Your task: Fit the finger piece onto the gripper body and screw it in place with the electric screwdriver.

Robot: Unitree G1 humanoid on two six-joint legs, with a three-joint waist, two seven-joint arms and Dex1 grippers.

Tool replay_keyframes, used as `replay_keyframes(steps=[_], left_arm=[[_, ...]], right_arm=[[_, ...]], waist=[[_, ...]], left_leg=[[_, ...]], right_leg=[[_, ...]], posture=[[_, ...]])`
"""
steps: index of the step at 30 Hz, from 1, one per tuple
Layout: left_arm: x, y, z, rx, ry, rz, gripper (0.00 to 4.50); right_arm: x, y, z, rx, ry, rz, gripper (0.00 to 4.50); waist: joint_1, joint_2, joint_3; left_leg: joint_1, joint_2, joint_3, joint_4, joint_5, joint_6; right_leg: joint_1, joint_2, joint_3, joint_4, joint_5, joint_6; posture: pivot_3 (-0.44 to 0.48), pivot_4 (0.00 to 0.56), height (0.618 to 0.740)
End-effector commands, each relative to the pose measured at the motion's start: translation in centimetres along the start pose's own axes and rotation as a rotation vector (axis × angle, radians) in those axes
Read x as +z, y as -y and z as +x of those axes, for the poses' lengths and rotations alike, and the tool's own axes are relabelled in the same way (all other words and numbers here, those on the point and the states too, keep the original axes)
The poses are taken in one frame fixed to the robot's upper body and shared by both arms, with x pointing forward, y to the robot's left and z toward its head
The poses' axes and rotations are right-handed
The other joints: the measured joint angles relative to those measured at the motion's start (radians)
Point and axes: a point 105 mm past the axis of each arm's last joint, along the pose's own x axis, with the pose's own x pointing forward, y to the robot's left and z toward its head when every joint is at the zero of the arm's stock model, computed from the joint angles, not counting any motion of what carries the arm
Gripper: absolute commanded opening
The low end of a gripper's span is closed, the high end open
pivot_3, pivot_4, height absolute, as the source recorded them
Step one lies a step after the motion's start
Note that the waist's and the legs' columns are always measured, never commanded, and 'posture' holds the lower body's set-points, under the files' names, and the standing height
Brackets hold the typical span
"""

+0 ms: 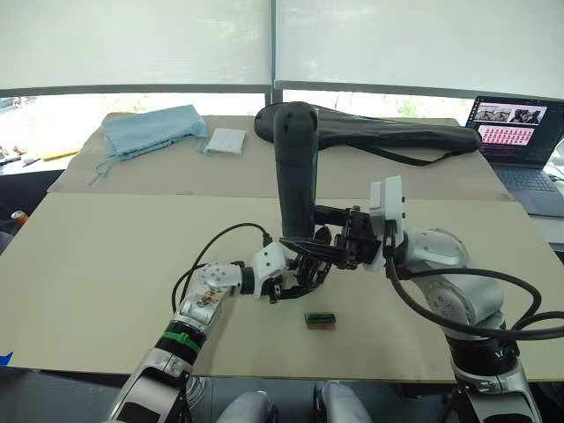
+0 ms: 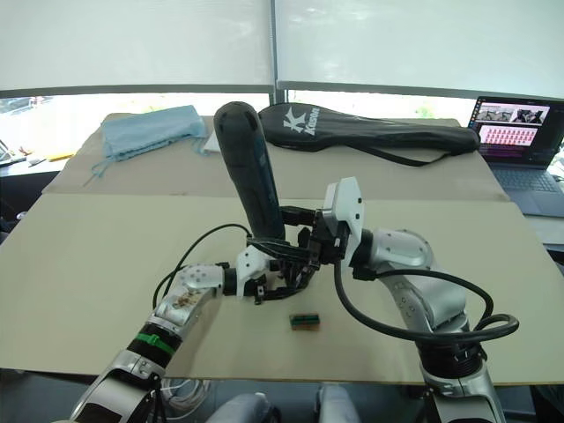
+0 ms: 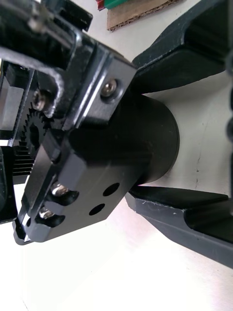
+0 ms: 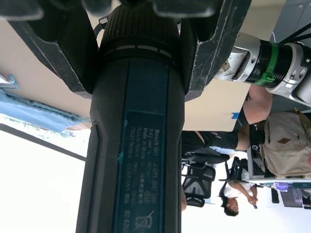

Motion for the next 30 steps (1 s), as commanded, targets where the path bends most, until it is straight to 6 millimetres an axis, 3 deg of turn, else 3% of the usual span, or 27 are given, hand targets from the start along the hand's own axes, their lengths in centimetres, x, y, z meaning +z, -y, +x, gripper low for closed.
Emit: replay_keyframes(steps=[1,18,30], left_arm=[[-2.5,1.2,0.2,-0.035,-0.085,-0.068,2.31],[-2.5,1.0,0.0,-0.036,-0.092,-0.067,2.31],[-2.6,0.9,-0.1,-0.032,-0.099,-0.071,2.31]], right_arm=[[1.4,-0.2,0.1,0.000,0.052,-0.069,1.92],[-0.9,0.1,-0.1,-0.056,0.026,-0.047,1.92],[-3.6,-0.2,0.0,-0.096,-0.041,0.015,1.92]], waist=[[0.000,0.000,0.000],[0.000,0.000,0.000],[-0.002,-0.001,-0.009]], left_leg=[[0.000,0.000,0.000,0.000,0.000,0.000],[0.001,0.000,0.000,0.000,0.000,0.000],[0.004,0.000,0.000,-0.002,0.000,0.000]], right_leg=[[0.000,0.000,0.000,0.000,0.000,0.000],[0.001,0.000,0.000,0.000,0.000,0.000],[0.003,0.000,0.000,0.000,0.000,0.000]], posture=[[0.000,0.150,0.740],[0.000,0.150,0.740],[0.000,0.150,0.740]])
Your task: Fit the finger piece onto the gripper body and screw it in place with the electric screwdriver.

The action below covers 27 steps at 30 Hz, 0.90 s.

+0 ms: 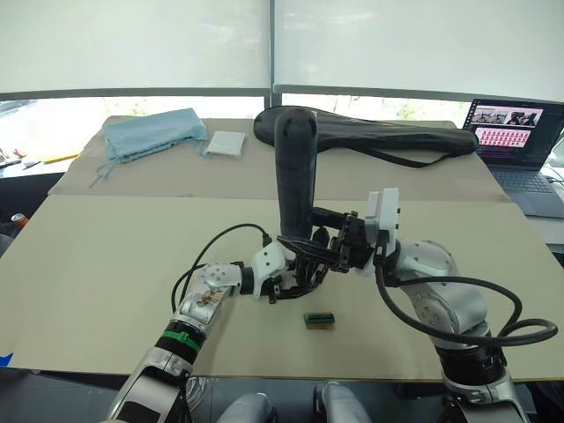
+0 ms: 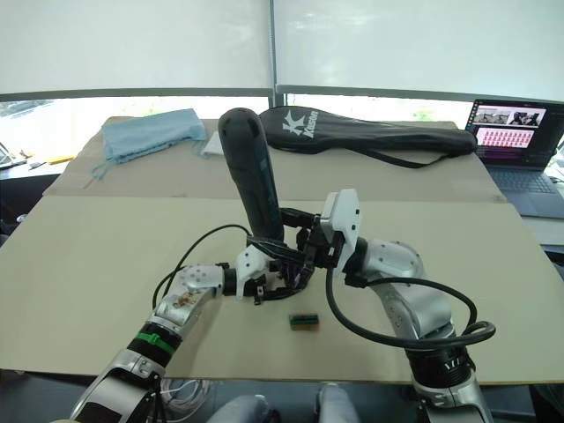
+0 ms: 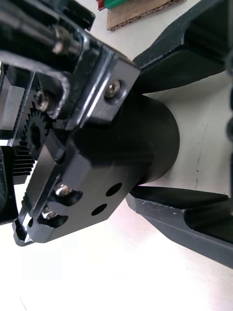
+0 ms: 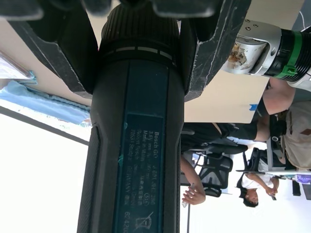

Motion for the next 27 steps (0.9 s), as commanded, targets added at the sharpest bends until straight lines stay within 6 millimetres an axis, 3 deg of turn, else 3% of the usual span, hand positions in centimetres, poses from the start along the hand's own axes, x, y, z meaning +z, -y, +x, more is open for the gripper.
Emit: replay_keyframes(steps=[1,8,17,27], left_arm=[[-2.3,0.9,0.0,-0.030,-0.086,-0.055,2.31],[-2.3,0.8,-0.2,-0.025,-0.089,-0.056,2.31],[-2.4,0.8,-0.2,-0.022,-0.092,-0.060,2.31],[-2.4,0.8,-0.3,-0.020,-0.091,-0.059,2.31]], right_arm=[[-2.4,-0.4,-0.3,-0.007,-0.091,0.037,1.92],[-3.5,-1.0,-0.2,0.008,-0.115,0.056,1.92],[-4.6,-0.5,-0.7,-0.037,-0.136,0.091,1.92],[-3.5,-0.2,-0.3,-0.023,-0.112,0.068,1.92]], waist=[[-0.001,0.001,-0.002],[-0.006,0.001,-0.006],[-0.013,0.002,-0.007],[-0.014,0.002,-0.007]], left_leg=[[0.001,0.000,0.000,-0.001,0.000,0.000],[0.006,0.000,0.000,-0.003,0.000,0.000],[0.017,0.000,0.000,-0.006,-0.002,0.000],[0.017,0.000,0.000,-0.006,-0.002,-0.001]], right_leg=[[0.001,0.000,0.000,0.000,0.000,0.000],[0.005,0.000,0.000,-0.001,0.000,0.000],[0.017,0.001,0.001,-0.003,-0.004,0.003],[0.017,0.001,0.001,-0.003,-0.004,0.003]], posture=[[0.000,0.150,0.740],[0.000,0.150,0.740],[0.000,0.150,0.740],[0.000,0.150,0.740]])
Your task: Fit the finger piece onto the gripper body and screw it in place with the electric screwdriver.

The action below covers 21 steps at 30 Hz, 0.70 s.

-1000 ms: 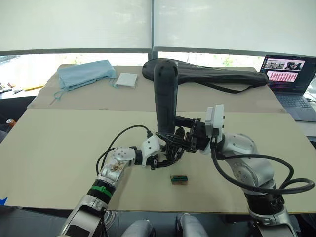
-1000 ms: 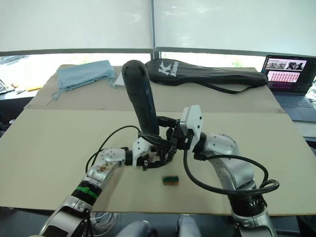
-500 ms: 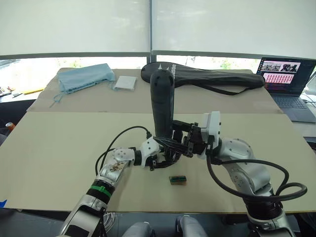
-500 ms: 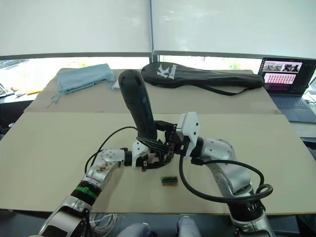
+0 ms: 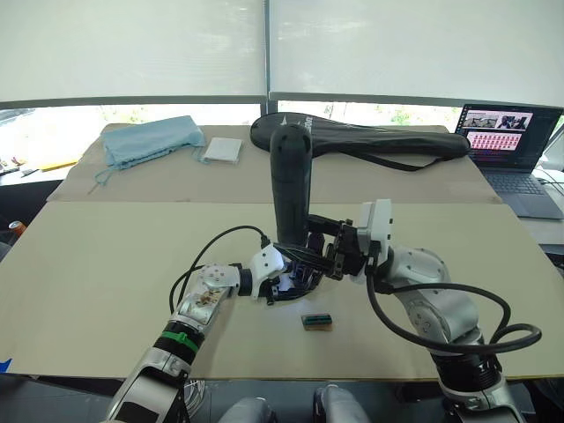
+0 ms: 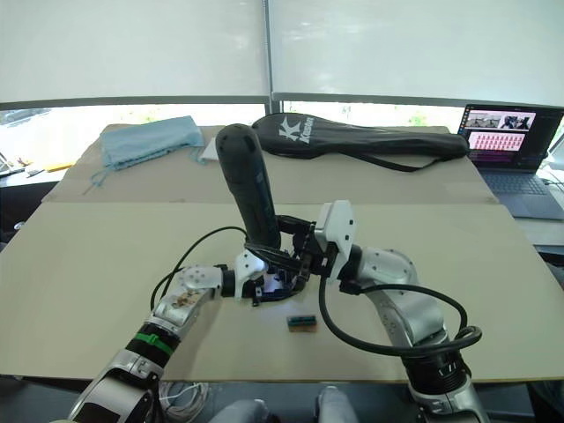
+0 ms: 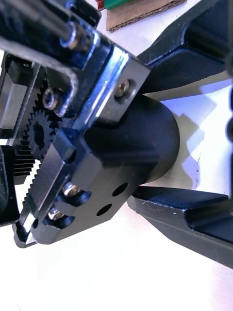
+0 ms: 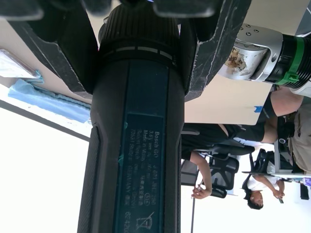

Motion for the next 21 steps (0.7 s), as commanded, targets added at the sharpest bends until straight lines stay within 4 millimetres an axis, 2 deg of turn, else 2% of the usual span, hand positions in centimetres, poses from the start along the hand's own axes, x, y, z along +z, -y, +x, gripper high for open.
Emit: replay_keyframes(steps=[1,6,14,21], left_arm=[[-1.9,0.8,0.0,-0.023,-0.068,-0.037,2.31],[-1.9,0.8,0.0,-0.021,-0.068,-0.039,2.31],[-2.3,0.4,-0.1,0.011,-0.075,-0.040,2.31],[-2.8,0.1,-0.2,0.035,-0.084,-0.041,2.31]], right_arm=[[-2.3,0.3,-0.5,-0.017,-0.101,0.062,1.92],[-1.1,0.1,-0.2,0.007,-0.072,0.049,1.92],[3.8,0.1,0.0,0.056,0.078,-0.036,1.92],[6.8,-0.2,-0.7,0.100,0.151,-0.073,1.92]], waist=[[0.000,0.000,0.000],[0.000,0.000,0.000],[0.001,0.000,0.001],[0.004,0.000,0.002]], left_leg=[[0.000,0.000,0.000,0.000,0.000,0.000],[0.000,0.000,0.000,0.000,0.000,0.000],[-0.003,0.000,0.000,0.000,0.000,0.000],[-0.005,0.000,-0.001,0.000,0.000,0.000]], right_leg=[[0.000,0.000,0.000,0.000,0.000,0.000],[0.000,0.000,0.000,0.000,0.000,0.000],[-0.002,0.000,0.000,0.000,0.000,0.000],[-0.003,0.000,-0.001,-0.003,0.000,0.000]], posture=[[0.000,0.150,0.740],[0.000,0.150,0.740],[0.000,0.150,0.740],[0.000,0.150,0.740]])
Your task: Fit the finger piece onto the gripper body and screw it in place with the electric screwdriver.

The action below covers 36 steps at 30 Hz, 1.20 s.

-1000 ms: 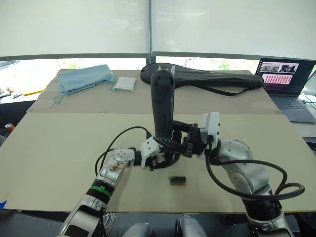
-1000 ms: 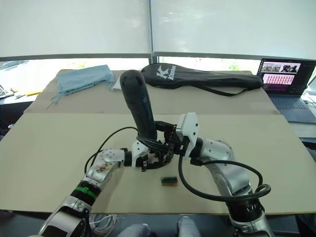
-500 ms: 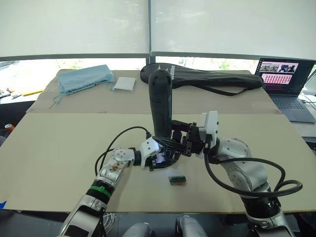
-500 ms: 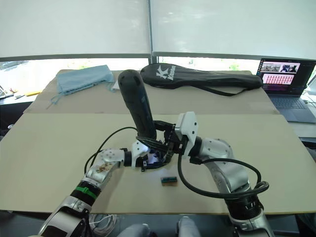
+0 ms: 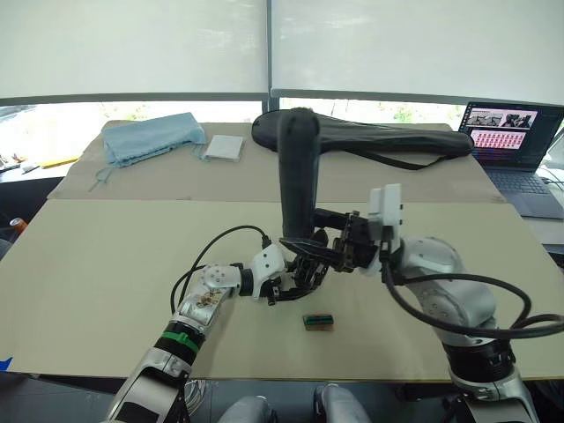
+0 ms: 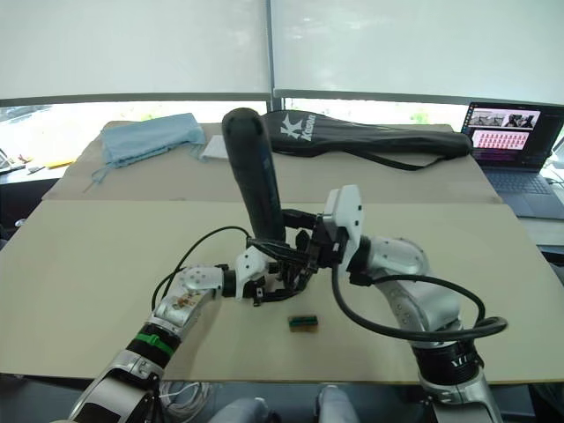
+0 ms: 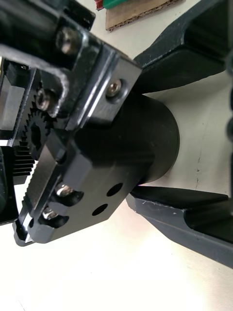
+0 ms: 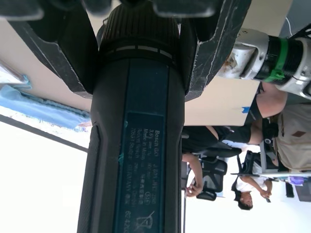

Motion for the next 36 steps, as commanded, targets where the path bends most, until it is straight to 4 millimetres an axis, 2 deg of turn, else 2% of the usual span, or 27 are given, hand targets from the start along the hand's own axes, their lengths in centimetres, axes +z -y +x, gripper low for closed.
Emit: replay_keyframes(steps=[1,9,11,13,14,17,19,21,23,26,28,29,30,33,35,36], left_arm=[[-2.8,0.3,-0.2,0.020,-0.099,-0.057,2.31],[-3.0,0.4,0.1,0.028,-0.084,-0.094,2.31],[-2.8,0.0,0.1,0.061,-0.065,-0.134,3.34],[-2.9,-0.2,0.0,0.080,-0.068,-0.133,4.16],[-2.8,-0.1,-0.2,0.076,-0.073,-0.117,4.43],[-2.4,-0.3,-1.9,0.084,-0.063,-0.093,4.43],[-2.0,-0.3,-4.2,0.087,-0.031,-0.083,4.43],[-1.4,-0.4,-5.8,0.105,0.001,-0.077,4.43],[-0.3,-0.4,-8.6,0.108,0.082,-0.082,4.43],[1.0,1.0,-12.4,0.015,0.136,-0.135,4.43],[1.7,1.3,-13.8,-0.014,0.130,-0.131,4.43],[2.3,1.4,-14.4,-0.024,0.145,-0.108,4.43],[2.8,1.5,-14.6,-0.030,0.157,-0.090,4.43],[3.3,1.8,-15.1,-0.044,0.158,-0.082,4.43],[3.4,1.7,-15.5,-0.020,0.149,-0.081,4.43],[3.3,1.6,-15.7,-0.008,0.143,-0.083,4.43]], right_arm=[[4.0,-0.9,0.2,0.059,0.129,-0.087,1.92],[5.4,-2.2,-0.4,0.111,0.186,-0.055,1.92],[6.4,-2.4,-1.0,0.127,0.196,-0.029,1.92],[7.2,-2.8,-1.6,0.152,0.184,0.008,1.92],[7.5,-2.8,-1.8,0.158,0.173,0.017,1.92],[9.3,-1.9,-3.1,0.123,0.134,0.057,1.92],[9.6,-0.4,-5.3,0.052,0.003,0.103,1.92],[9.6,0.5,-6.9,0.000,-0.099,0.155,1.92],[8.1,1.9,-10.2,-0.105,-0.321,0.239,1.92],[5.1,3.7,-15.7,-0.308,-0.663,0.406,1.92],[3.0,4.4,-19.1,-0.439,-0.886,0.476,1.92],[1.5,4.9,-21.6,-0.542,-1.042,0.481,1.92],[0.7,5.1,-23.2,-0.601,-1.142,0.475,1.92],[-1.1,5.0,-25.5,-0.649,-1.262,0.518,1.92],[-3.0,4.6,-27.4,-0.659,-1.389,0.541,1.92],[-3.6,4.5,-27.7,-0.662,-1.405,0.557,1.92]], waist=[[0.000,0.000,0.000],[0.006,0.000,0.000],[0.011,0.000,0.000],[0.015,0.001,0.001],[0.015,0.001,0.001],[0.009,0.002,0.003],[-0.002,0.002,0.004],[-0.011,0.002,0.005],[-0.010,0.003,0.006],[-0.010,0.002,0.007],[-0.007,0.007,0.010],[-0.003,0.011,0.013],[0.001,0.014,0.015],[0.011,0.018,0.019],[0.010,0.020,0.020],[0.009,0.021,0.021]], left_leg=[[0.000,0.000,0.000,0.000,0.000,0.000],[0.000,0.000,-0.001,0.000,0.000,0.001],[0.000,0.000,-0.001,0.000,-0.001,0.001],[0.000,0.000,-0.002,0.000,-0.001,0.001],[0.000,0.000,-0.002,0.000,-0.001,0.001],[-0.001,0.000,-0.002,-0.001,-0.002,-0.002],[-0.001,0.001,-0.001,-0.002,-0.003,-0.003],[-0.002,0.001,-0.001,-0.006,-0.002,-0.002],[-0.002,0.002,-0.001,-0.009,0.001,0.003],[-0.010,0.003,-0.001,-0.011,0.001,0.004],[-0.018,0.002,0.000,-0.007,0.001,0.004],[-0.018,0.002,0.000,-0.006,0.001,0.004],[-0.019,0.001,0.000,-0.005,0.001,0.004],[-0.022,0.001,0.000,-0.003,-0.003,-0.004],[-0.026,0.001,0.000,-0.001,-0.003,-0.004],[-0.027,0.001,0.000,-0.001,-0.003,-0.003]], right_leg=[[0.000,0.000,0.000,0.000,0.000,0.000],[0.001,-0.001,-0.001,-0.002,0.000,0.001],[0.001,-0.001,-0.001,-0.002,0.000,0.001],[0.002,-0.001,-0.001,-0.003,0.000,0.001],[0.002,-0.001,-0.001,-0.003,0.000,0.001],[0.001,-0.001,-0.001,-0.004,0.001,0.001],[0.000,-0.001,-0.001,-0.005,0.001,0.001],[-0.001,-0.001,-0.001,-0.006,0.001,0.000],[-0.003,0.000,-0.001,-0.008,0.000,-0.001],[-0.013,-0.001,-0.002,-0.008,0.000,-0.003],[-0.019,-0.002,-0.003,-0.007,0.000,-0.003],[-0.019,-0.002,-0.004,-0.007,0.000,-0.003],[-0.019,-0.003,-0.005,-0.008,0.000,-0.003],[-0.019,-0.005,-0.007,-0.009,0.001,-0.002],[-0.023,-0.004,-0.007,-0.009,0.001,-0.002],[-0.024,-0.004,-0.007,-0.008,0.001,-0.002]], posture=[[0.000,0.150,0.740],[0.000,0.150,0.740],[0.000,0.150,0.740],[0.000,0.150,0.740],[0.000,0.150,0.740],[0.000,0.150,0.740],[0.000,0.150,0.740],[0.000,0.150,0.740],[0.000,0.150,0.740],[0.000,0.150,0.740],[0.000,0.150,0.740],[0.000,0.150,0.740],[0.000,0.150,0.740],[0.000,0.150,0.740],[0.000,0.150,0.740],[0.000,0.150,0.740]])
